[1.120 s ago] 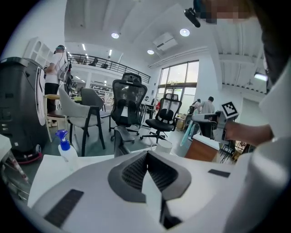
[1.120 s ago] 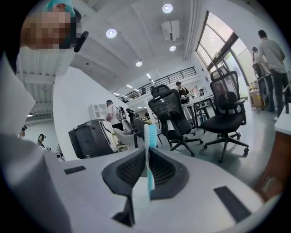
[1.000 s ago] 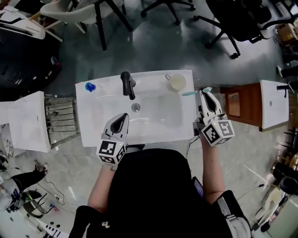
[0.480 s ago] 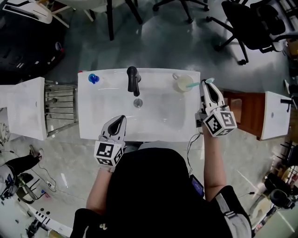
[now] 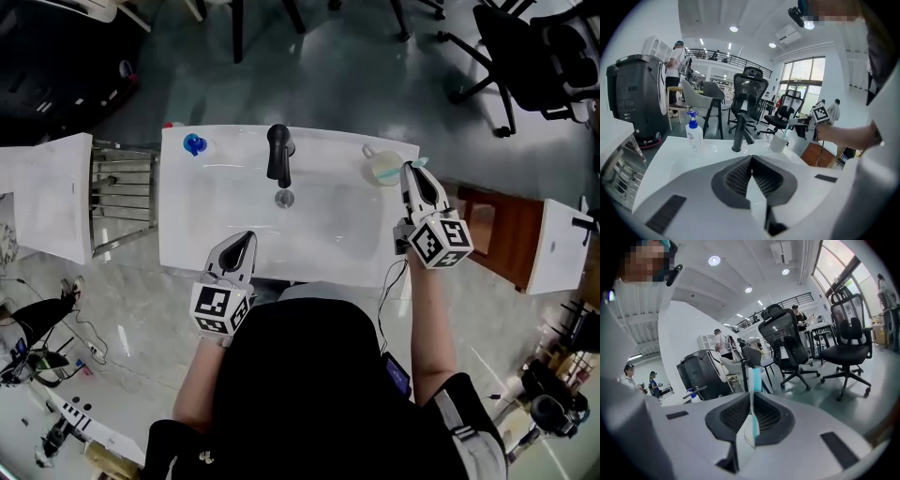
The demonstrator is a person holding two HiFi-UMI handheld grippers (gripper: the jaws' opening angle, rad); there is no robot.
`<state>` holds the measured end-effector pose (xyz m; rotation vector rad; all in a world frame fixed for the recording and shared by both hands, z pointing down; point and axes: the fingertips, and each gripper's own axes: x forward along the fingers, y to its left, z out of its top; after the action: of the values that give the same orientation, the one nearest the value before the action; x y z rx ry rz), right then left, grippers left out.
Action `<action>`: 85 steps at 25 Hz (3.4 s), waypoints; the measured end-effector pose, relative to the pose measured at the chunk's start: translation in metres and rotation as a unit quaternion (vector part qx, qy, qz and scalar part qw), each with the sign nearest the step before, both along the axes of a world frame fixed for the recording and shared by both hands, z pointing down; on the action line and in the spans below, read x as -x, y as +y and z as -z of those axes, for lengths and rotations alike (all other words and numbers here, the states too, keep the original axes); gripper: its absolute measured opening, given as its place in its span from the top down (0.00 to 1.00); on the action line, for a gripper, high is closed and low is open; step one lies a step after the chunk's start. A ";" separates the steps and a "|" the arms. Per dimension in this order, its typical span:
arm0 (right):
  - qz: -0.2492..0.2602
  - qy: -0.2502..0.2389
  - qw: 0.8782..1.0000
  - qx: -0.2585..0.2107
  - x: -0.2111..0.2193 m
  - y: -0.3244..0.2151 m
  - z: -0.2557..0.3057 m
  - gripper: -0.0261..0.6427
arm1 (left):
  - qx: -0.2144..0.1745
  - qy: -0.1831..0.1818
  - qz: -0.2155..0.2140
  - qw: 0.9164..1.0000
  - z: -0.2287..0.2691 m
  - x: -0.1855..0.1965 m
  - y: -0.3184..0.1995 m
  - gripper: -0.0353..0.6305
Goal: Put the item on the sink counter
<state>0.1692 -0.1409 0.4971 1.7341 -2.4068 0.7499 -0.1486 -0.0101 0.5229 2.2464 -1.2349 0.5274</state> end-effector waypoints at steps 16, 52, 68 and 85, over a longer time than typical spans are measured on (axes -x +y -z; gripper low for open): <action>0.000 0.015 0.998 0.063 -0.001 -0.009 -0.050 0.89 | 0.018 -0.010 0.005 1.000 -0.013 0.001 0.003 0.91; -0.035 0.037 0.993 0.107 -0.011 -0.003 -0.075 0.69 | 0.004 -0.003 0.003 1.000 -0.006 0.010 0.014 0.91; -0.035 0.040 0.994 0.096 0.007 0.033 -0.056 0.64 | -0.022 0.016 -0.023 0.999 0.008 0.007 0.001 0.91; 0.009 -0.003 1.000 -0.017 0.074 0.107 0.063 0.85 | -0.067 0.077 -0.117 0.988 0.055 -0.054 -0.038 0.91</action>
<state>0.0955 -0.0343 0.4346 1.7236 -2.4495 0.7187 -0.0948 -0.0479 0.4680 2.5107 -0.9622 0.3559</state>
